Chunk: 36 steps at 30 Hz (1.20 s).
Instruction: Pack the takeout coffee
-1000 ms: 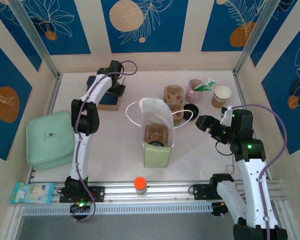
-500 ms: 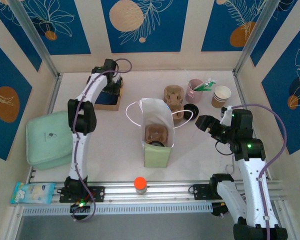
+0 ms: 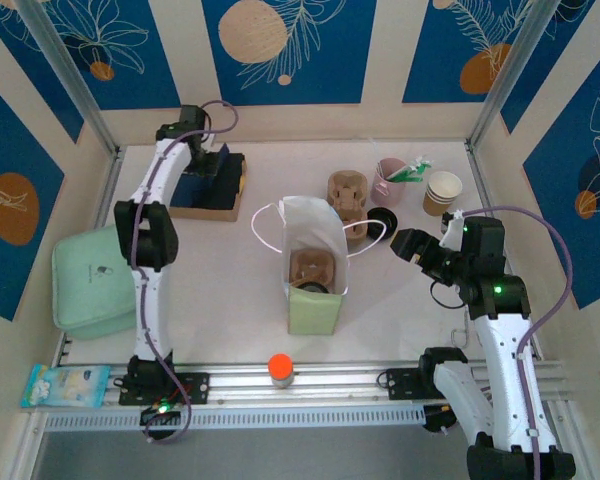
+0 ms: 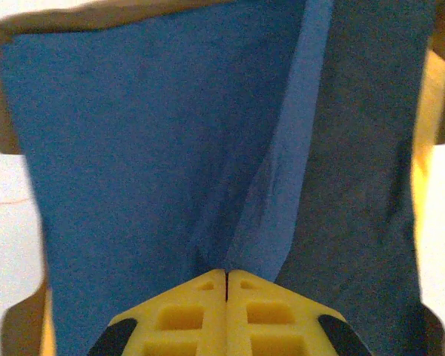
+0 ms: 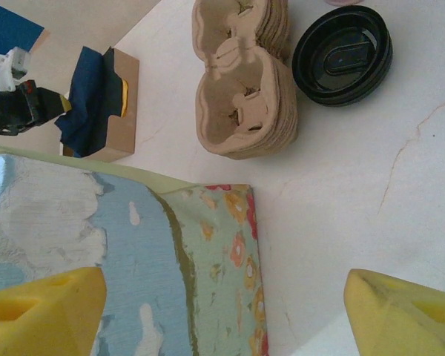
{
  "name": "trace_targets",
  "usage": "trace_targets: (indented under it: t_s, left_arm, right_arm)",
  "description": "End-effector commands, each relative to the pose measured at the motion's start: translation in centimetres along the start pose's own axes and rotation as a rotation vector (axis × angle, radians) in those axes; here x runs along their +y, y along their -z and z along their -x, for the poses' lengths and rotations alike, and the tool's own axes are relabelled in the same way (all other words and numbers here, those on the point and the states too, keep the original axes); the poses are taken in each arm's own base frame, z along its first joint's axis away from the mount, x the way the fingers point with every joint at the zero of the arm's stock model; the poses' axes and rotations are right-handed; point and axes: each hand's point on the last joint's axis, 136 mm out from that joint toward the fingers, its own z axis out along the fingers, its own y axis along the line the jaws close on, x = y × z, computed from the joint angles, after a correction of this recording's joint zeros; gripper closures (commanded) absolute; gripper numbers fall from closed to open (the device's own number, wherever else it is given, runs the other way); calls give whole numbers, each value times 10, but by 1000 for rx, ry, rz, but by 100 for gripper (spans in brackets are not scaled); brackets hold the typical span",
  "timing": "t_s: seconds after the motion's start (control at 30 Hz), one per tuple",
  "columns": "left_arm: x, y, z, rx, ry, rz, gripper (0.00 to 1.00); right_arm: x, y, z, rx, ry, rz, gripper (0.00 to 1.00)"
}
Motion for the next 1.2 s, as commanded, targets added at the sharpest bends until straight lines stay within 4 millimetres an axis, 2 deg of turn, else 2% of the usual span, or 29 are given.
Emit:
trace_targets:
  t_s: [0.0,0.13,0.27,0.33,0.4,0.43,0.47,0.53,0.57,0.6,0.63,0.73,0.83,0.97,1.17]
  left_arm:
    - [30,29,11,-60,73,16,99]
    - [70,28,5,-47,150,60,99]
    - [94,17,-6,-19,222,85,96]
    - [113,13,-12,-4,288,148,83]
    - [121,14,-16,2,355,176,64]
    - [124,18,-16,-6,379,193,58]
    - [124,22,-13,-27,393,202,55]
    - [114,30,-4,-100,386,183,42]
    - [107,33,0,-129,375,166,27]
    - [100,36,5,-159,359,153,16]
    - [89,36,10,-179,328,125,14]
    - [62,30,17,-175,200,115,13]
    - [42,15,13,-109,79,169,13]
    - [31,-5,5,-44,-17,248,13]
    - [26,-20,4,-26,-70,294,14]
  right_arm:
    - [3,0,0,1,6,14,16]
    - [4,2,0,0,9,12,16]
    - [4,3,0,0,5,14,16]
    - [6,4,0,0,4,18,16]
    - [7,5,0,-1,7,21,17]
    - [8,5,0,-2,8,19,17]
    - [8,6,1,-5,8,18,17]
    - [9,6,1,-6,8,20,17]
    - [9,5,1,-4,8,22,17]
    - [9,5,1,-5,8,22,17]
    - [9,5,1,-5,7,22,17]
    - [8,3,0,-1,7,16,17]
    - [7,2,-1,1,9,13,17]
    - [5,1,-2,3,15,5,16]
    - [1,-1,-2,1,17,-7,16]
